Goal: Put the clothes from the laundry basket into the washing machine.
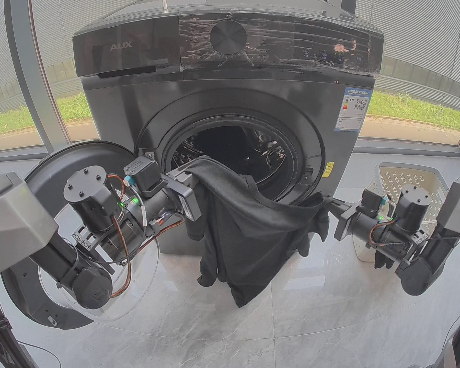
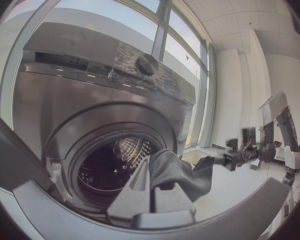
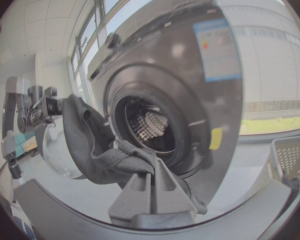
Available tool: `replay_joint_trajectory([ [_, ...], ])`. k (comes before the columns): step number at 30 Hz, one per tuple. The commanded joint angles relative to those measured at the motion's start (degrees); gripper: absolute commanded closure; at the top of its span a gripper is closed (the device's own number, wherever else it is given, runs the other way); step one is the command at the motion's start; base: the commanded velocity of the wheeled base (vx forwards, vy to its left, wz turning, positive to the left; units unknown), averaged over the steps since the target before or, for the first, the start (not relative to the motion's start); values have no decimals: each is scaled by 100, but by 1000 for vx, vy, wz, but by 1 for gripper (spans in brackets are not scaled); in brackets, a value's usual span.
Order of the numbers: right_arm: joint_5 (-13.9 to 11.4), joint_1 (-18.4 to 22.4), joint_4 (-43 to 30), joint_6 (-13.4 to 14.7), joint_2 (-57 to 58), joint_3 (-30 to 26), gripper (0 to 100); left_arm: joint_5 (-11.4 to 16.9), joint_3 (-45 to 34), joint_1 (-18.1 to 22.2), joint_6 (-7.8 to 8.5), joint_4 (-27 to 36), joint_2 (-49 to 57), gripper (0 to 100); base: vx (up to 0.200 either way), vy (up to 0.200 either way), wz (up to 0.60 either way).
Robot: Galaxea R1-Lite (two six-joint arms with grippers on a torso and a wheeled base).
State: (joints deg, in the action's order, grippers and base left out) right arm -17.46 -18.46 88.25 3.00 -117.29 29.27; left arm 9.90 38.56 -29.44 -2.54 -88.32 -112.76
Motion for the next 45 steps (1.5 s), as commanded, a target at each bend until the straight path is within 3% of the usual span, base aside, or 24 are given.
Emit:
replay_joint_trajectory([
  [1, -3, 343, -1, -19, 760, -35, 100, -120, -340, 88, 7, -10, 158, 100, 0, 0, 0],
  [15, 5, -79, -80, -1, 2105, -185, 100, -67, -1667, -88, -10, 17, 1828, 100, 0, 0, 0],
  [24, 419, -202, -9, 34, 2113, -141, 100, -155, -1790, -53, -10, -1, 1846, 100, 0, 0, 0],
  [45, 445, -290, -18, 52, 2210, -202, 100, -146, -1843, -27, -54, -1, 1828, 100, 0, 0, 0],
])
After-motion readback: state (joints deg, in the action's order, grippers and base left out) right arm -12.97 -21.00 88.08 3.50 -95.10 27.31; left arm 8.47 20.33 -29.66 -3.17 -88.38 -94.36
